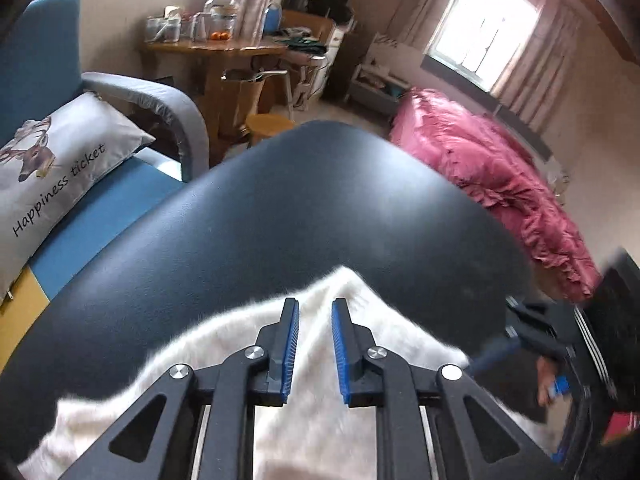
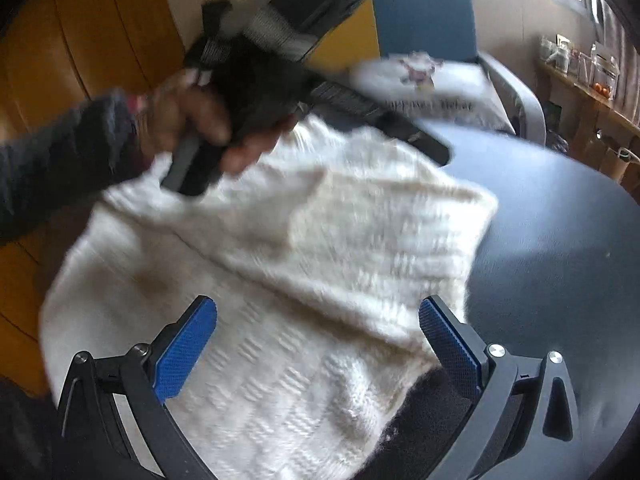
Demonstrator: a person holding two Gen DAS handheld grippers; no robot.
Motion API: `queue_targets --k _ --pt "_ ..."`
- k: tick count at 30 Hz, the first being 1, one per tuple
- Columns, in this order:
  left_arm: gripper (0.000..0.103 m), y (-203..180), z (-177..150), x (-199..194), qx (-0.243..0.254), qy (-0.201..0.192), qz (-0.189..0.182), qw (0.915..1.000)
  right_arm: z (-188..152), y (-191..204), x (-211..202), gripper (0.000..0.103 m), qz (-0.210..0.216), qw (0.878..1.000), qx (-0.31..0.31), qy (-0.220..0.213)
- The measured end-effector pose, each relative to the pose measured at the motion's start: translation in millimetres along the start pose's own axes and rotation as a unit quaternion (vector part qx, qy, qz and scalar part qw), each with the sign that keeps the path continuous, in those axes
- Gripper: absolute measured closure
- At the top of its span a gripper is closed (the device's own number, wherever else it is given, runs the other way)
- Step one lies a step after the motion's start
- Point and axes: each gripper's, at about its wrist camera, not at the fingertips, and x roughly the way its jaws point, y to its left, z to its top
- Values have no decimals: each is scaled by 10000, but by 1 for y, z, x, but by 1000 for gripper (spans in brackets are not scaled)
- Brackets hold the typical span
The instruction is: Fold clothes
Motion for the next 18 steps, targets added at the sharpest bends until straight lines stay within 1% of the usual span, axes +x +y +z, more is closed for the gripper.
queue_targets --k 3,4,5,6,7,8,10,12,14,16,18 --pt "87 -10 -16 -6 165 57 -101 9998 12 -6 7 0 -59 9999 -144 43" --pt "87 -13 -22 -8 220 76 -135 9996 13 -14 17 0 -70 9998 -93 178" --pt "87 -16 -28 1 323 241 50 9992 13 -23 29 0 -100 9993 -10 372" --pt "93 -19 -35 10 426 408 239 9980 12 -29 39 0 -161 9983 65 564" --pt "94 -22 -36 14 452 343 293 9980 10 -31 43 0 -192 9979 64 617" --pt "95 -25 -36 17 476 273 345 9979 7 -31 43 0 -187 9982 13 577" --pt "101 -27 -36 18 532 264 420 9974 2 -31 45 0 -180 9986 -64 486" --pt "103 -32 -36 19 639 262 507 9963 0 -30 45 0 -186 9989 -74 412" --pt "103 -36 -36 15 710 206 546 9958 2 -30 46 0 -219 9988 -65 437" --pt "103 -34 -35 6 568 123 475 9972 3 -29 48 0 -261 9984 -106 481" --pt "103 -30 -39 -9 441 -3 647 9969 9 -25 48 0 -285 9976 -167 611"
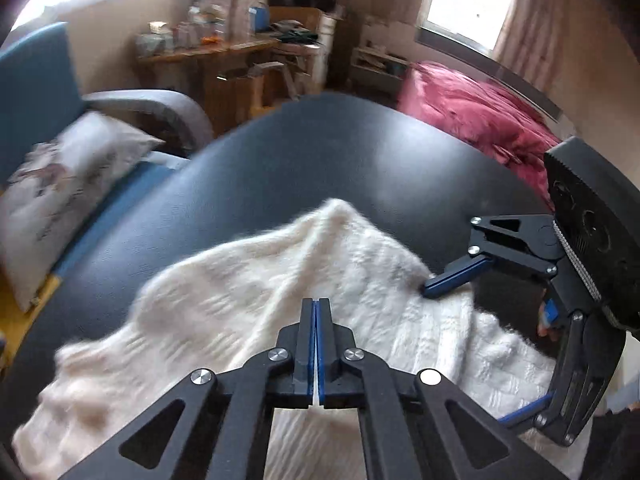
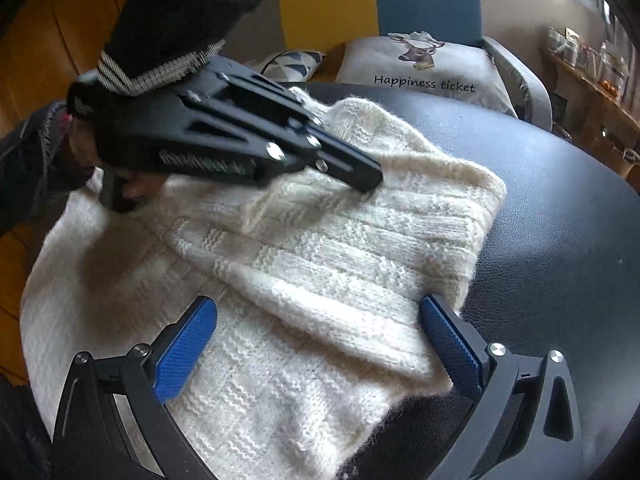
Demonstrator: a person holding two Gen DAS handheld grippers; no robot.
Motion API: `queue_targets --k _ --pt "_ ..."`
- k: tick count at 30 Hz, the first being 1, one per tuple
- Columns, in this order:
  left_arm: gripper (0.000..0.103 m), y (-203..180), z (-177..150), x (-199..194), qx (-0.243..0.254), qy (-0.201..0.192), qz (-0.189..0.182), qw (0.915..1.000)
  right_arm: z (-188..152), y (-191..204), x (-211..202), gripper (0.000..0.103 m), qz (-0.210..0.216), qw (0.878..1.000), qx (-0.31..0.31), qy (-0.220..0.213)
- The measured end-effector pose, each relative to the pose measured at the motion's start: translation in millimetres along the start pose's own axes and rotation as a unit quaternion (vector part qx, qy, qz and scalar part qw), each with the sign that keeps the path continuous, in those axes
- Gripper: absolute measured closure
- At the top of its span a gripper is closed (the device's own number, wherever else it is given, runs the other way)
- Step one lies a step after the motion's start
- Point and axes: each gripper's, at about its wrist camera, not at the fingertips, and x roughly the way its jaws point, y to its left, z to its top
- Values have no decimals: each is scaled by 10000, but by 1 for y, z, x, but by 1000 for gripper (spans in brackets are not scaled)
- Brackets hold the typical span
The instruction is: Fold clothes
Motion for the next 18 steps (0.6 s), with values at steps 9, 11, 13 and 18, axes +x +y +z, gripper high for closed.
queue_targets --k 9,11,13,18 --pt "86 48 -81 -67 -925 150 820 9922 48 -6 0 0 201 9993 330 0" --pt "85 54 -97 -71 -1016 107 956 9902 49 -14 12 0 129 9981 564 202" --pt "86 56 -106 -81 -1168 -42 865 9894 49 -13 11 0 94 9981 577 189" --pt "86 53 -118 -110 -1407 -338 991 9845 80 17 -4 0 148 9992 375 -6"
